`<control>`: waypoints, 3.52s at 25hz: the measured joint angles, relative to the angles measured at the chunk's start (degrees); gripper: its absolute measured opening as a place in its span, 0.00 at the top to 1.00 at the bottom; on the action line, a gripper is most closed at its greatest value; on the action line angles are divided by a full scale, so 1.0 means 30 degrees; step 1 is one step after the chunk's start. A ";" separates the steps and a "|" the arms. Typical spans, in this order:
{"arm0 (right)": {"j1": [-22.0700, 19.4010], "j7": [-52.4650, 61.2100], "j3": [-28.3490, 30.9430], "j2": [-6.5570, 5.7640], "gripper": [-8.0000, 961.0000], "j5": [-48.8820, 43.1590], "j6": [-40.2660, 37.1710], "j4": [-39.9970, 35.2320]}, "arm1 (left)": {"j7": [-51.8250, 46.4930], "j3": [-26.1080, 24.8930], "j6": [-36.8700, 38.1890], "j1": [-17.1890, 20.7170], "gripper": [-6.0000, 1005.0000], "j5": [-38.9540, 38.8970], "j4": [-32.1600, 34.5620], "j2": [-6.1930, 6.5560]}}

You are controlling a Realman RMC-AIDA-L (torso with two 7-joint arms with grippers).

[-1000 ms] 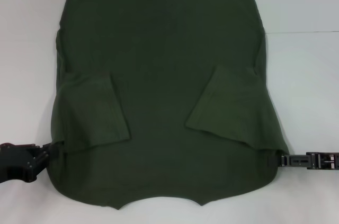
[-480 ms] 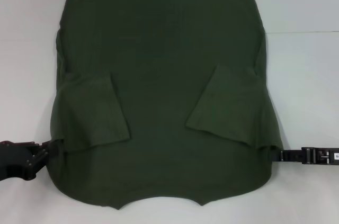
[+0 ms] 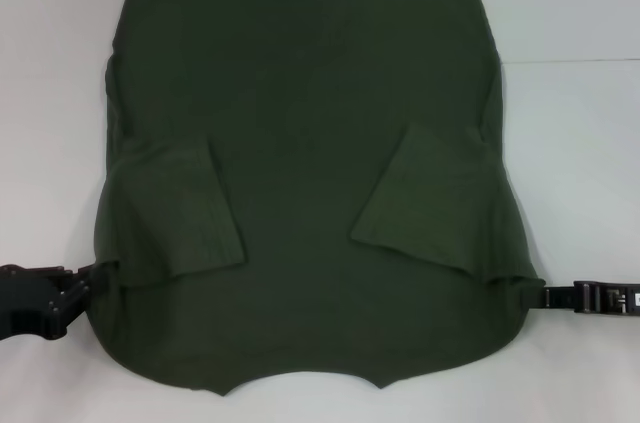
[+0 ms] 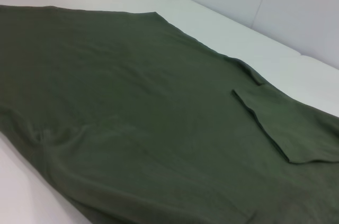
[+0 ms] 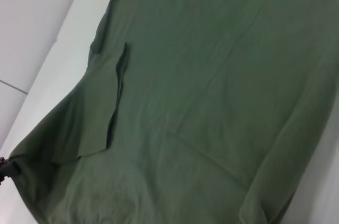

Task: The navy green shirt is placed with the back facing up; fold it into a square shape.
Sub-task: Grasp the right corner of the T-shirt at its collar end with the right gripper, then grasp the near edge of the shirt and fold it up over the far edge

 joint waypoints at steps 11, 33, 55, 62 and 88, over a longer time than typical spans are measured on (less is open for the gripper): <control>-0.0727 -0.1463 0.1408 0.0155 0.95 0.0115 -0.0397 -0.0009 | -0.1731 -0.0027 0.0089 0.0045 0.93 -0.0301 0.0083 0.0048; -0.2681 -0.4807 0.3471 0.0138 0.95 0.0132 -0.3523 -0.0192 | -0.6572 -0.2769 0.2274 0.1199 0.93 -0.0100 0.0514 0.0324; -0.4320 -0.5687 0.3910 -0.0647 0.95 -0.0020 -0.5409 -0.0242 | -0.6101 -0.2911 0.5383 0.2928 0.93 0.0427 0.0726 -0.0036; -0.4643 -0.5775 0.4068 -0.0701 0.95 0.0032 -0.5964 -0.0242 | -0.5805 -0.2986 0.5498 0.3086 0.93 0.0428 0.0615 -0.0088; 0.1643 -0.5799 0.8412 -0.0495 0.95 0.2191 0.1031 0.0288 | -0.5006 -0.2553 -0.4512 -0.6511 0.93 -0.1076 -0.4976 0.3322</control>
